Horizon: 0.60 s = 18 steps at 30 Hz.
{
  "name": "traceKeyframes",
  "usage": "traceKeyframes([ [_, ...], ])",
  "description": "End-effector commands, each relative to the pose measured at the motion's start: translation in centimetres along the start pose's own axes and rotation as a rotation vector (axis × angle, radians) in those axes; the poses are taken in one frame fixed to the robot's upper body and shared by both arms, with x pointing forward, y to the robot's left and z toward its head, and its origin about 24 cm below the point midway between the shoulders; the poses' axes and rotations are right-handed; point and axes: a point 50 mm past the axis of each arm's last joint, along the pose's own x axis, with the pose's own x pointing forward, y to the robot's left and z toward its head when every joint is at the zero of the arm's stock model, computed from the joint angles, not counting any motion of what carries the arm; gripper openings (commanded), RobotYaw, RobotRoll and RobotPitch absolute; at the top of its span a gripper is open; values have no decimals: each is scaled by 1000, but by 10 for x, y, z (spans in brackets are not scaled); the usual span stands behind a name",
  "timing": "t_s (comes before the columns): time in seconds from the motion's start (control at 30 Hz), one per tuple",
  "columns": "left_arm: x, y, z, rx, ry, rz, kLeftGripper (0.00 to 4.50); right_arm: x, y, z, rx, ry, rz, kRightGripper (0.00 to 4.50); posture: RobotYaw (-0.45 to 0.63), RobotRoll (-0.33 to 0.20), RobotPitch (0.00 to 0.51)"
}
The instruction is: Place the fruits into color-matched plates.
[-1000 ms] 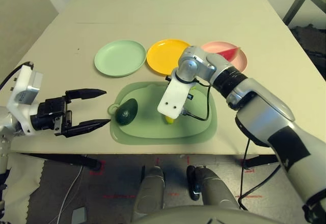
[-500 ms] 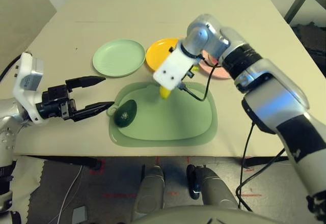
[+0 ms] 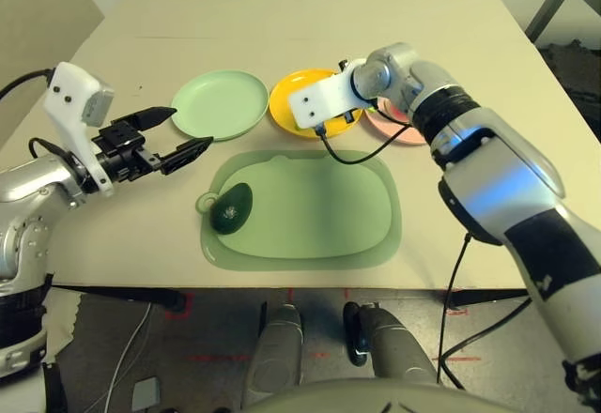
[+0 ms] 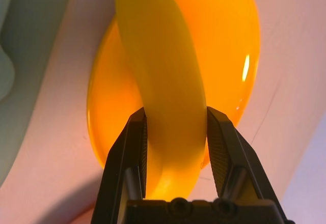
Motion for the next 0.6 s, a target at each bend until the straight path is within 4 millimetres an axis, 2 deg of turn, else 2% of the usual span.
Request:
traceKeyframes([
  [0.03, -5, -3, 3, 16, 19, -2, 4500, 8, 9, 0, 13, 19, 3, 1688, 208, 0, 219],
  [0.37, -9, -6, 4, 4, 31, -6, 4500, 13, 17, -6, 26, 63, -46, 1688, 216, 0, 229],
  [0.43, -9, -7, 4, 0, 32, -7, 4500, 13, 17, -6, 24, 66, -51, 2424, 214, 0, 231],
  [0.5, -8, -6, 3, -2, 32, -8, 4500, 13, 16, -7, 26, 68, -58, 2948, 209, 0, 230],
  [0.6, -7, -5, 4, -2, 30, -10, 4500, 12, 15, -8, 24, 71, -65, 4087, 200, 0, 227],
])
